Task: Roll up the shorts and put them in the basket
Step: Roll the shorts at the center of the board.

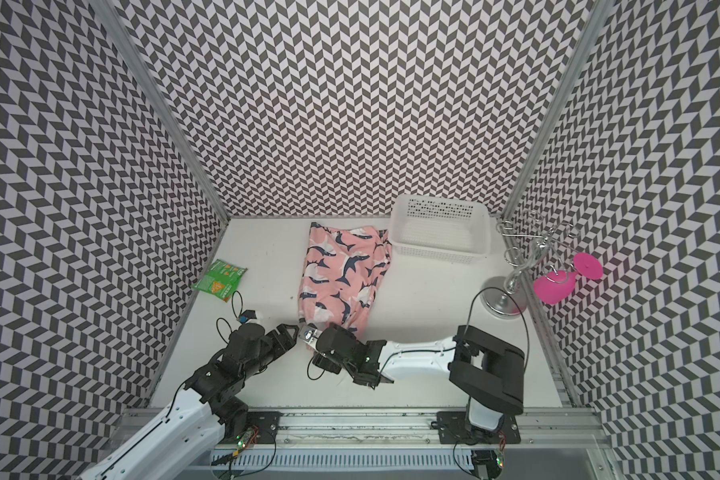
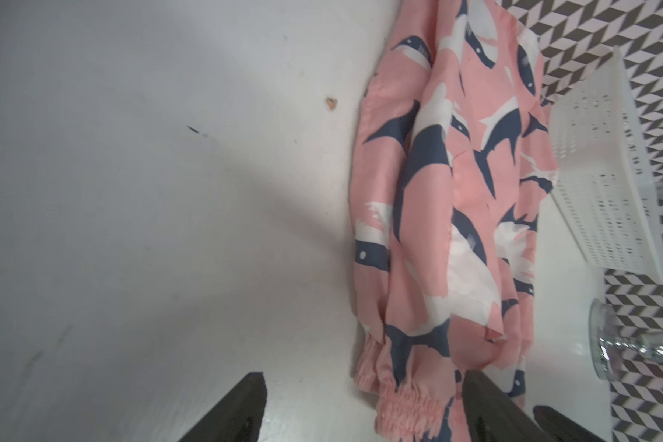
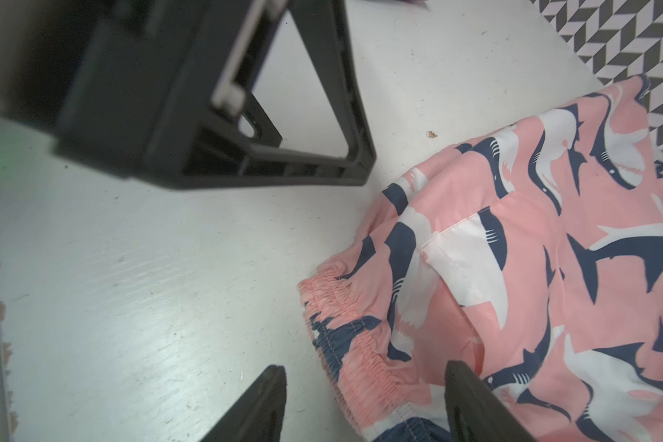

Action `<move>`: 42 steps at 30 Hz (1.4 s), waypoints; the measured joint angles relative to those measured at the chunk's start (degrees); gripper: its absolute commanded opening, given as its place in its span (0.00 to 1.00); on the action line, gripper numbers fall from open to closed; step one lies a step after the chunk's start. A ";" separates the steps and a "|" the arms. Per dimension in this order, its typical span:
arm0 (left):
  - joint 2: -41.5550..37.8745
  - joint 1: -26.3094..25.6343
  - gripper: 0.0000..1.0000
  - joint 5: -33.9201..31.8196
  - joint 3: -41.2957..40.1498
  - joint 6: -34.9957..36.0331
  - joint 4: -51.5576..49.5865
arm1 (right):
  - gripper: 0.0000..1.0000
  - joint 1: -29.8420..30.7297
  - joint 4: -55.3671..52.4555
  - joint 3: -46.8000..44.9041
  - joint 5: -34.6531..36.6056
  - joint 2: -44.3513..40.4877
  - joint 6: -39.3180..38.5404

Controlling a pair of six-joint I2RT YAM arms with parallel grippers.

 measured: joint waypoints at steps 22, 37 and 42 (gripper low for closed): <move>10.03 0.57 1.00 16.37 -12.39 -0.90 34.14 | 0.25 -5.68 10.01 -6.14 -0.33 6.60 6.99; 17.11 0.55 1.00 14.67 -12.28 -0.13 39.30 | 0.23 -6.75 14.51 -7.52 -4.26 7.32 8.85; 19.30 0.52 0.99 13.77 -12.28 -0.02 41.38 | 0.23 -6.82 15.58 -8.09 -4.52 7.32 8.85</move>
